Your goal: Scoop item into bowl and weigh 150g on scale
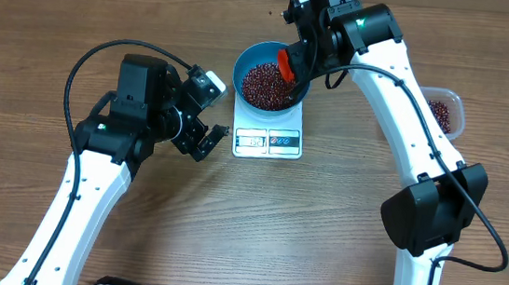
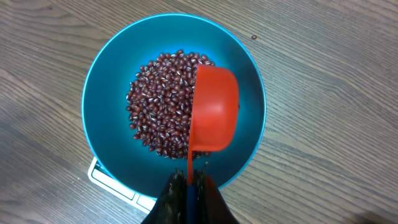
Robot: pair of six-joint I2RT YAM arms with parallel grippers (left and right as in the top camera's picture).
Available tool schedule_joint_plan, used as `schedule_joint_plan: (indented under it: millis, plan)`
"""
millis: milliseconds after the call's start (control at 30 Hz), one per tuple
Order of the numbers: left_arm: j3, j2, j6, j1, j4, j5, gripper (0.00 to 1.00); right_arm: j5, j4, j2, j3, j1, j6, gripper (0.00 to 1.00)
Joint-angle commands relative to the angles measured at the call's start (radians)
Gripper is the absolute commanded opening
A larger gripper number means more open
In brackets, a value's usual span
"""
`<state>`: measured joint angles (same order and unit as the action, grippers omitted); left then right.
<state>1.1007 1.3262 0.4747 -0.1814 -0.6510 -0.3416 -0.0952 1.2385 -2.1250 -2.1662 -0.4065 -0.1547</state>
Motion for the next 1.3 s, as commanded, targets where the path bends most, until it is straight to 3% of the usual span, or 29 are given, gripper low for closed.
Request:
schedule_joint_plan:
  millis: [0, 800, 1267]
  plan:
    - [0.022, 0.005, 0.012, 0.004, 0.001, -0.017, 1.0, 0.016, -0.008, -0.032, 0.0, 0.001, -0.004, 0.04]
    - [0.022, 0.005, 0.012, 0.004, 0.0, -0.017, 0.99, 0.056, -0.02, -0.098, 0.001, -0.001, -0.007, 0.04]
    - [0.022, 0.005, 0.011, 0.004, 0.001, -0.017, 1.0, -0.085, -0.009, -0.097, -0.003, -0.013, 0.028, 0.04]
